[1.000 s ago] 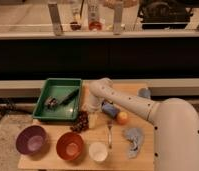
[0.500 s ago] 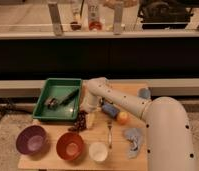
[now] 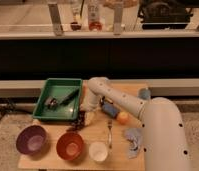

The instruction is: Place grapes in tray

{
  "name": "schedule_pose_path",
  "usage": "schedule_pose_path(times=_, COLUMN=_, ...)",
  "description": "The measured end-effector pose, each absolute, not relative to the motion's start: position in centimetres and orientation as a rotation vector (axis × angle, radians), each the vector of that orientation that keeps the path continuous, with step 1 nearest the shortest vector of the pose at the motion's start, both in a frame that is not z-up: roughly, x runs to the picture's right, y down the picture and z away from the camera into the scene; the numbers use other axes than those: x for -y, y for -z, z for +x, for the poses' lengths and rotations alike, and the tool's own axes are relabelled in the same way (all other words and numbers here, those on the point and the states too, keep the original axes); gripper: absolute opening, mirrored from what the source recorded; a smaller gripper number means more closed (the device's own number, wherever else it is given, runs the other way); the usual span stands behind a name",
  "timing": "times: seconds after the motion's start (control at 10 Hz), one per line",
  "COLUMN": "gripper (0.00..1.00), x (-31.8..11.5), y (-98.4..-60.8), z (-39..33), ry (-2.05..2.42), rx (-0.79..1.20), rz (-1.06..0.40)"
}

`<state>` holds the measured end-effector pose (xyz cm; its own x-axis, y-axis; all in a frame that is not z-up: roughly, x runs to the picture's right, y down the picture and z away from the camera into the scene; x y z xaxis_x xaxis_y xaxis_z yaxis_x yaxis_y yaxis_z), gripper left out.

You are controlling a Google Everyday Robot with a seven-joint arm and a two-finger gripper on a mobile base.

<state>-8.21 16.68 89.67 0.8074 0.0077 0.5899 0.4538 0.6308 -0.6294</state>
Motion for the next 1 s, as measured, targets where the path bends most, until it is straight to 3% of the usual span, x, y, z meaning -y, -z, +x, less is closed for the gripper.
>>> schedule_pose_path(times=0.2, gripper=0.0, x=-16.63, y=-89.66, z=-8.15, ry=0.273, rx=0.59, rz=-0.86)
schedule_pose_path(times=1.0, gripper=0.0, x=-16.64, y=-89.64, z=-8.14, ry=0.273, rx=0.591, rz=-0.862)
